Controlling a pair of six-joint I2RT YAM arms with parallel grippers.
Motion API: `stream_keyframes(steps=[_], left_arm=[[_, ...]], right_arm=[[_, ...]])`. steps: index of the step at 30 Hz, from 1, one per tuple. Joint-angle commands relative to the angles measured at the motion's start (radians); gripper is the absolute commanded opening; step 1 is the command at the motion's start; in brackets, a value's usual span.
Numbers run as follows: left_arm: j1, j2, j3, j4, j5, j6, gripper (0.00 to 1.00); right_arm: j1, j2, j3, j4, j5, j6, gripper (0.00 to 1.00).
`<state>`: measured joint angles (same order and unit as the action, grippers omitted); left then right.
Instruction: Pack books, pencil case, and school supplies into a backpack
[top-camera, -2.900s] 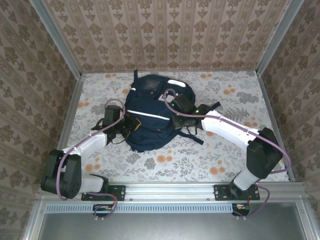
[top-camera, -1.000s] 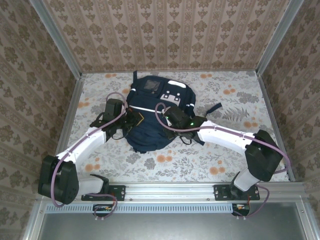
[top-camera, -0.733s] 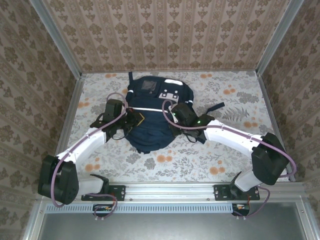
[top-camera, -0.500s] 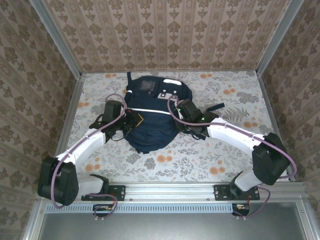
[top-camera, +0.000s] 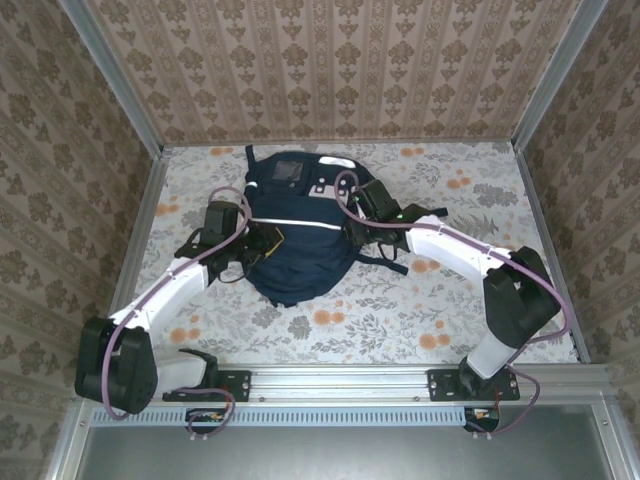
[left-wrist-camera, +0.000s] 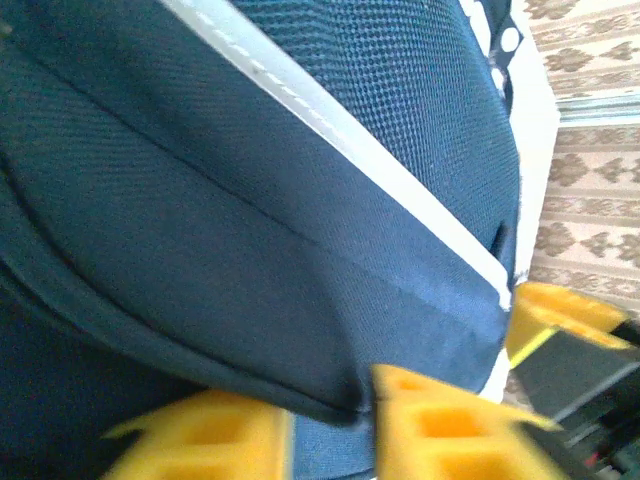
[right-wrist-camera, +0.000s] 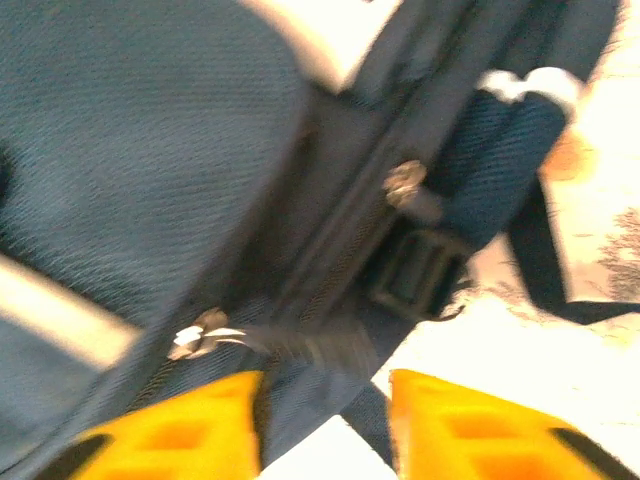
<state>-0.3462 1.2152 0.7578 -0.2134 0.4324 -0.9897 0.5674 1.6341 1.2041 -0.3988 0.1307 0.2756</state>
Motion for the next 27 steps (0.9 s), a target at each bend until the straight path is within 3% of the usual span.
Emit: stream_keyframes(steps=[1,5,7,11,16,20,23,27], left_arm=[[0.018,-0.072,0.074,-0.153,-0.055,0.128,0.61],[0.059,-0.148,0.145,-0.323,-0.250,0.253,0.86],[0.071,-0.190,0.144,-0.351,-0.431,0.327,1.00],[0.129,-0.250,0.046,-0.239,-0.749,0.455,1.00],[0.215,-0.235,-0.101,0.003,-0.921,0.608,1.00],[0.277,-0.174,-0.175,0.189,-0.885,0.695,1.00],[0.283,-0.113,-0.263,0.421,-0.841,0.800,1.00],[0.288,-0.028,-0.320,0.612,-0.749,0.912,1.00]], right_arm=[[-0.019,-0.142,-0.043,0.023,0.109,0.039,0.70],[-0.042,-0.330,-0.161,0.065,0.265,0.024,0.98],[-0.068,-0.402,-0.233,0.113,0.382,-0.008,1.00],[-0.179,-0.492,-0.385,0.249,0.545,-0.063,1.00],[-0.354,-0.536,-0.552,0.430,0.590,-0.052,1.00],[-0.480,-0.467,-0.606,0.487,0.497,-0.027,1.00],[-0.485,-0.399,-0.705,0.726,0.477,-0.132,0.99],[-0.485,-0.322,-0.748,0.886,0.397,-0.164,1.00]])
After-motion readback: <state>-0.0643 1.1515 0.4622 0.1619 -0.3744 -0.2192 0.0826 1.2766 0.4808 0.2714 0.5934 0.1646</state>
